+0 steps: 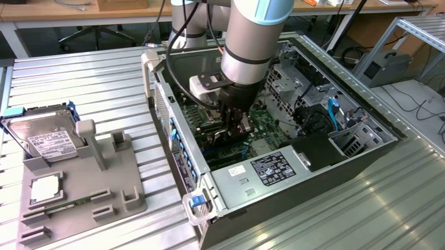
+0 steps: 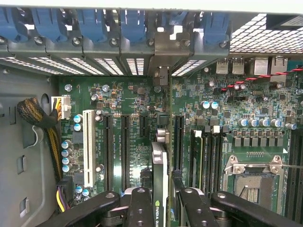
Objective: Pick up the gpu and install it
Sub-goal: 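Insert the gpu into the slot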
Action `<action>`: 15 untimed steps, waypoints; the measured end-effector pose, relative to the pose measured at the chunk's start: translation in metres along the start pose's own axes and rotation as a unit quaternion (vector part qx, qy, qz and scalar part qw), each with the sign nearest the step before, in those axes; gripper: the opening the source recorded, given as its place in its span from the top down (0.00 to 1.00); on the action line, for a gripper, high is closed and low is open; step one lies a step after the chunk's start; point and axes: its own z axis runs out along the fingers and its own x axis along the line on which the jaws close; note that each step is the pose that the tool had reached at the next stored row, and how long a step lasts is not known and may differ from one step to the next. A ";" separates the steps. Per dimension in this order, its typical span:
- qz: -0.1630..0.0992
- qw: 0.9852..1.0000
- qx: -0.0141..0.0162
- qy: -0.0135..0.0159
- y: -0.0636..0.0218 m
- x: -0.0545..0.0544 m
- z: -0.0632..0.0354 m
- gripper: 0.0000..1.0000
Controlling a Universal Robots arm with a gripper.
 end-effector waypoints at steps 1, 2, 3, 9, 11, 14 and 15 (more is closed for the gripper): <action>0.000 1.000 0.000 -0.001 0.0001 0.000 0.0002 0.73; 0.000 1.000 0.000 0.000 0.0002 0.000 0.0002 0.72; 0.000 1.000 0.000 0.000 0.0001 0.000 0.0002 0.67; 0.000 1.000 0.000 0.000 0.0000 0.000 0.0000 0.48; 0.000 1.000 0.000 0.000 0.0000 0.000 0.0000 0.42; 0.000 1.000 0.000 0.000 0.0000 0.000 -0.0037 0.42; 0.000 1.000 0.000 0.000 -0.0001 0.000 -0.0099 0.42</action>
